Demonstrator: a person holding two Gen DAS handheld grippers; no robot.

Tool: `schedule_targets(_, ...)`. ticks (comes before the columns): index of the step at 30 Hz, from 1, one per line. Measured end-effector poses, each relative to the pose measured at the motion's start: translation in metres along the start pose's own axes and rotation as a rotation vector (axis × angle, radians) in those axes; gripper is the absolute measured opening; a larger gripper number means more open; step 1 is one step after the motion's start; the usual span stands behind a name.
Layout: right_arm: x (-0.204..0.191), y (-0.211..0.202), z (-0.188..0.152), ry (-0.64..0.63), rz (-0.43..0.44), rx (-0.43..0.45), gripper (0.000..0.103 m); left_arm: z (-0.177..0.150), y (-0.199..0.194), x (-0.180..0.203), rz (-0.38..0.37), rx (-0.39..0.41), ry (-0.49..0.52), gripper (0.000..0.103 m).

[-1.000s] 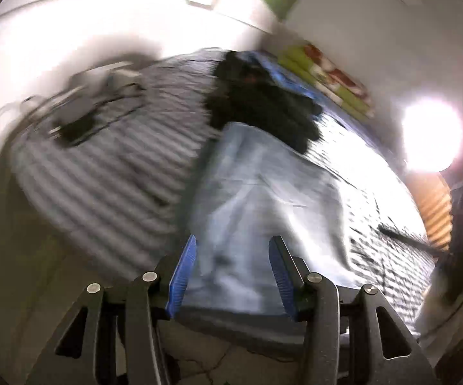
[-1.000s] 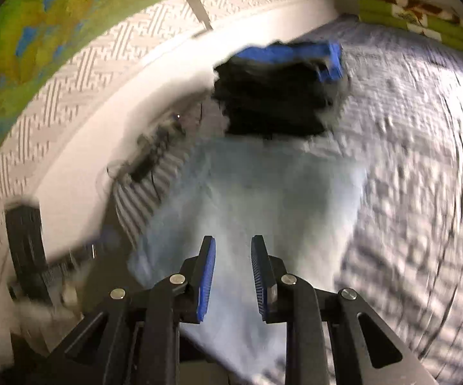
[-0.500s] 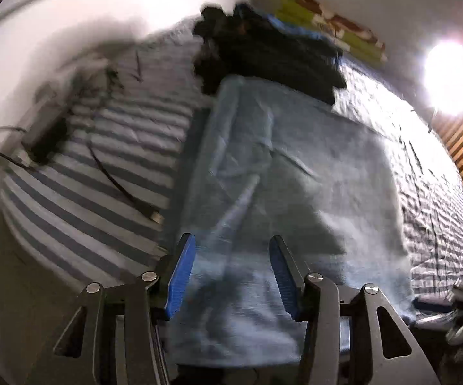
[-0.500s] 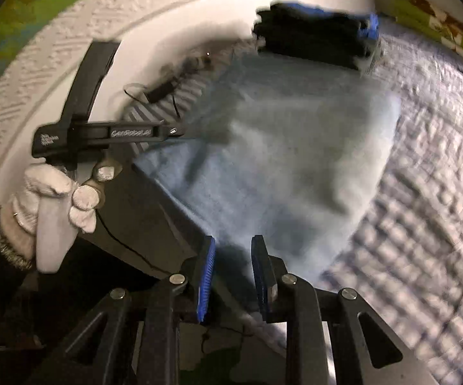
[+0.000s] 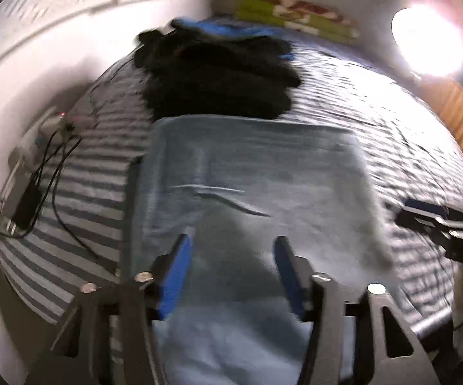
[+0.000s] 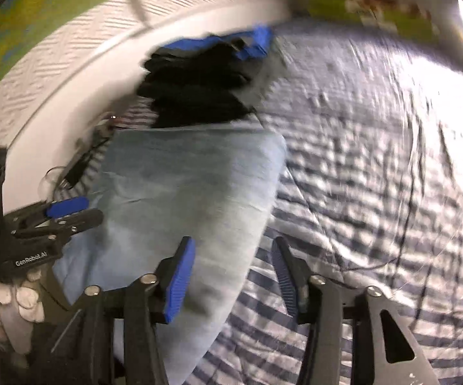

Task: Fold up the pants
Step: 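Grasp the folded blue bundle edge with the left gripper while the right gripper grasps it too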

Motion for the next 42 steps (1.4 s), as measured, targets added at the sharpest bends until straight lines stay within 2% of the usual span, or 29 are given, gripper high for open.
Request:
schedule_targets(3,0.011,0.014,-0.004,0.12,0.11,-0.046,0.049,-0.006,0.025,-0.029,0.018,-0.049,-0.048,0.066)
schedule_targets(4,0.014,0.019,-0.006,0.143,0.134,-0.06,0.049,-0.011,0.033,-0.041,0.038,-0.065,-0.058,0.072)
schedule_targets(7,0.02,0.028,-0.014,0.104,0.092,-0.103,0.049,-0.015,0.029,-0.069,0.022,-0.066,-0.15,0.073)
schedule_targets(9,0.023,0.024,-0.012,0.098,0.092,-0.09,0.049,-0.011,0.023,-0.082,0.009,-0.044,-0.184,0.073)
schedule_targets(11,0.026,0.018,-0.005,0.118,0.111,-0.064,0.05,-0.005,0.022,-0.092,-0.041,-0.045,-0.228,0.08)
schedule_targets(13,0.03,0.017,0.006,0.128,0.122,-0.038,0.054,0.001,0.028,-0.094,-0.099,-0.068,-0.257,0.093)
schedule_targets(14,0.031,0.017,0.01,0.127,0.119,-0.03,0.058,0.004,0.033,-0.091,-0.138,-0.093,-0.254,0.095)
schedule_targets(16,0.032,0.022,0.016,0.128,0.13,-0.04,0.061,0.01,0.047,-0.091,-0.15,-0.127,-0.242,0.095)
schedule_targets(19,0.036,0.035,0.017,0.168,0.177,-0.086,0.063,0.02,0.067,-0.091,-0.127,-0.166,-0.235,0.095)
schedule_targets(23,0.035,0.043,0.02,0.186,0.223,-0.092,0.065,0.023,0.086,-0.087,-0.192,-0.206,-0.252,0.098)
schedule_targets(25,0.032,0.046,0.021,0.172,0.242,-0.103,0.065,0.024,0.091,-0.087,-0.21,-0.208,-0.257,0.103)
schedule_targets(31,0.02,0.055,0.025,0.124,0.294,-0.113,0.065,0.032,0.096,-0.086,-0.237,-0.179,-0.257,0.103)
schedule_targets(32,0.017,0.057,0.025,0.118,0.309,-0.116,0.063,0.034,0.097,-0.085,-0.236,-0.167,-0.254,0.101)
schedule_targets(33,0.014,0.059,0.025,0.111,0.312,-0.119,0.059,0.035,0.097,-0.083,-0.241,-0.158,-0.251,0.095)
schedule_targets(35,0.011,0.061,0.025,0.095,0.303,-0.113,0.054,0.038,0.095,-0.076,-0.28,-0.145,-0.262,0.078)
schedule_targets(36,0.011,0.062,0.025,0.094,0.297,-0.115,0.049,0.039,0.093,-0.074,-0.301,-0.149,-0.27,0.066)
schedule_targets(37,0.011,0.062,0.025,0.098,0.295,-0.116,0.047,0.039,0.094,-0.071,-0.297,-0.154,-0.285,0.062)
schedule_targets(42,0.007,0.056,0.027,0.118,0.292,-0.101,0.018,0.04,0.084,-0.059,-0.271,-0.141,-0.288,0.035)
Point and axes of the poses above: each gripper's, at about its wrist camera, not at the fingertips, and y roughly the way its jaws point, x to its right, z to its top, the point moved 9 cm from there along y, roughly the way its jaws point, and after that the axes turned 5 degrees about z, right-handed, at the moved point
